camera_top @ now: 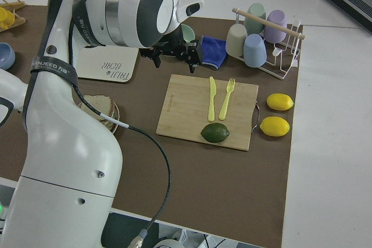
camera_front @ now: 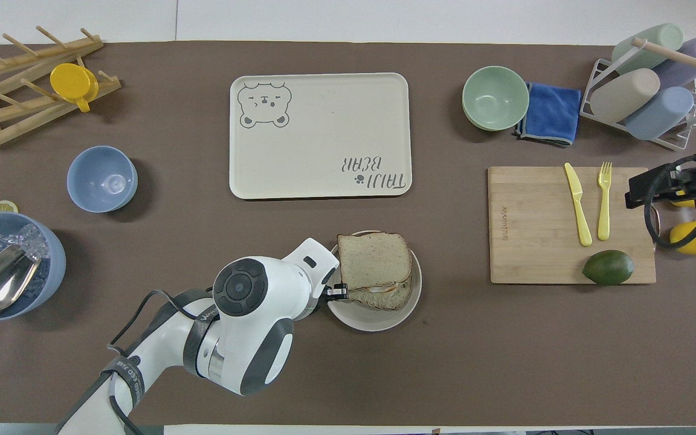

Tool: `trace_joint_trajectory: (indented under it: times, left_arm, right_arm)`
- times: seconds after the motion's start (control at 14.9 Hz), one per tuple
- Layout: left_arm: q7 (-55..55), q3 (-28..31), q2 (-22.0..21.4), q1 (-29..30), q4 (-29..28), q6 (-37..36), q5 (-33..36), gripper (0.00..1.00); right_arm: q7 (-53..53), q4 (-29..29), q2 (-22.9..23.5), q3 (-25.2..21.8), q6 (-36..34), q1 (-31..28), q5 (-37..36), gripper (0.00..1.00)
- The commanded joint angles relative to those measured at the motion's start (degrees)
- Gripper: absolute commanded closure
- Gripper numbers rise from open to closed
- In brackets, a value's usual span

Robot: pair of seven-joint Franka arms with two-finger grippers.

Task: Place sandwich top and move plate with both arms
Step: 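Slide the plate with the left gripper onto the bear-print tray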

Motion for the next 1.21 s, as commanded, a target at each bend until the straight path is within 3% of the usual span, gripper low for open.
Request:
trace_joint_trajectory:
  times: [0.0,0.2,0.33,0.8,1.14]
  left_arm:
    - [0.5,0.7,-0.1,-1.0,-0.5,1.3,-1.0,0.83]
    - [0.5,0.7,0.1,-1.0,-0.5,1.4,-1.0,0.89]
    - [0.5,0.7,0.1,-1.0,-0.5,1.6,-1.0,1.00]
    - [0.5,0.8,0.8,1.2,1.6,0.3,-1.0,1.00]
    - [0.5,0.8,0.6,4.9,8.0,-8.8,-1.0,1.00]
  right_arm:
    - [-1.8,0.9,0.6,0.3,-0.1,-1.1,0.0,0.00]
    - [-2.5,0.9,0.6,0.4,0.4,-1.3,-0.1,0.00]
    - [-2.5,0.9,0.5,0.4,0.0,-1.1,-0.1,0.00]
    - [-2.6,0.9,0.4,0.5,0.2,-1.1,-0.4,0.00]
    - [-2.6,0.9,0.4,0.6,0.4,-1.1,-0.5,0.00]
